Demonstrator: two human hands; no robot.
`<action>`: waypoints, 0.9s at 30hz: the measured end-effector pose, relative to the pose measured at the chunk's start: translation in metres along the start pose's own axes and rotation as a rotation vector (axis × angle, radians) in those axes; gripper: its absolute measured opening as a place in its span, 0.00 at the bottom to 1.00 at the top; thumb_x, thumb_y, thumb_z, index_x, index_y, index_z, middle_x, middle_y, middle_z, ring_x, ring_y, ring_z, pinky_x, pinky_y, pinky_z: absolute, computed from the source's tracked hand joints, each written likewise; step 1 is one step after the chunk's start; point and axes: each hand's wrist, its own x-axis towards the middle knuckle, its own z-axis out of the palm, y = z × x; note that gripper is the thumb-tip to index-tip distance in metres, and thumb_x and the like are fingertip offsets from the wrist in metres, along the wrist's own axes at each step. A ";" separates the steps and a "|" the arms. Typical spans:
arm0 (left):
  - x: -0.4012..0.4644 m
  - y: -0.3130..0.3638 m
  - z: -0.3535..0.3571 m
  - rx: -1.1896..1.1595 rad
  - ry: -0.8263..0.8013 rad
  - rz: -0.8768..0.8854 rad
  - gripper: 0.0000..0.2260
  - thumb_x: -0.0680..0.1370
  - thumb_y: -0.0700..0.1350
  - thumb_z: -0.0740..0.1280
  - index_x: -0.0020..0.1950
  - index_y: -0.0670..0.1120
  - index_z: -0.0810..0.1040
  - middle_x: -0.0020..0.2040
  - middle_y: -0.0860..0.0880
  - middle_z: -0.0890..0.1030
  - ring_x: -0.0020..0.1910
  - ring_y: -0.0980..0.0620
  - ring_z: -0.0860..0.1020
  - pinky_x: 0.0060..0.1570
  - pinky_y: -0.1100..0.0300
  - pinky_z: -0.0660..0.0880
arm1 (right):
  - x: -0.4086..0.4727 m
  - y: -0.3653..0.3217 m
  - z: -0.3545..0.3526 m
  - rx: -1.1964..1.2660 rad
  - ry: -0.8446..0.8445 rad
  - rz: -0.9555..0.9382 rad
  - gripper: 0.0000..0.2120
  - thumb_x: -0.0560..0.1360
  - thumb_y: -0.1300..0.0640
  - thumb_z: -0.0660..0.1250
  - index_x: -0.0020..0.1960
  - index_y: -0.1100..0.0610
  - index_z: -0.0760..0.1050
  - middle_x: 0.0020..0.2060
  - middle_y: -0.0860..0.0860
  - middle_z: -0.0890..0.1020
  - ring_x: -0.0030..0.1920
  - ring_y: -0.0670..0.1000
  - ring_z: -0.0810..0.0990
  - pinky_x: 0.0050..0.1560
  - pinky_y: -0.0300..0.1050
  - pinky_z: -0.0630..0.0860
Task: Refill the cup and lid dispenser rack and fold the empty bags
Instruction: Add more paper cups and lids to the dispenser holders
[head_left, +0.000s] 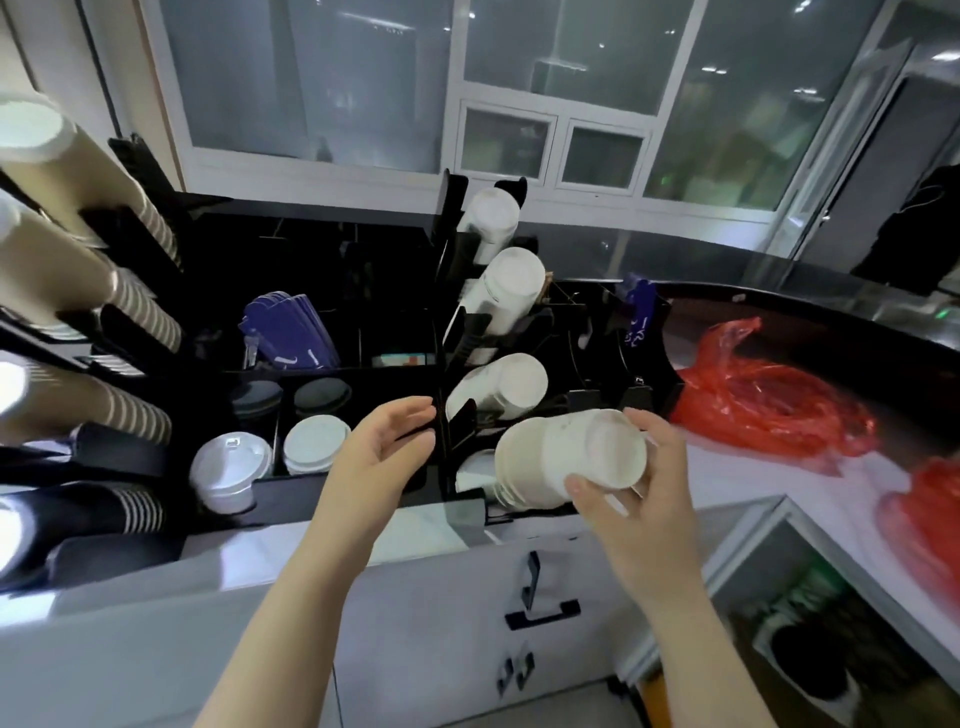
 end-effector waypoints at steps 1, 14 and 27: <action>-0.001 -0.001 -0.002 -0.004 0.012 -0.012 0.14 0.79 0.38 0.64 0.59 0.54 0.77 0.58 0.56 0.81 0.60 0.58 0.77 0.63 0.55 0.72 | -0.001 0.003 0.003 -0.049 -0.011 0.004 0.33 0.67 0.63 0.77 0.60 0.36 0.66 0.55 0.32 0.73 0.57 0.39 0.75 0.53 0.34 0.76; 0.002 -0.011 -0.023 -0.007 0.103 -0.059 0.13 0.79 0.39 0.64 0.57 0.55 0.78 0.54 0.58 0.83 0.58 0.58 0.78 0.61 0.56 0.74 | 0.011 0.021 0.029 -0.371 -0.109 0.166 0.32 0.66 0.55 0.76 0.59 0.38 0.59 0.51 0.36 0.73 0.52 0.41 0.74 0.42 0.34 0.69; 0.023 -0.023 -0.016 0.043 0.067 -0.093 0.12 0.79 0.40 0.64 0.56 0.56 0.79 0.54 0.58 0.83 0.58 0.57 0.78 0.58 0.57 0.74 | 0.032 0.034 0.044 -0.967 -0.310 0.051 0.32 0.65 0.50 0.78 0.63 0.49 0.66 0.57 0.47 0.70 0.57 0.51 0.70 0.54 0.46 0.70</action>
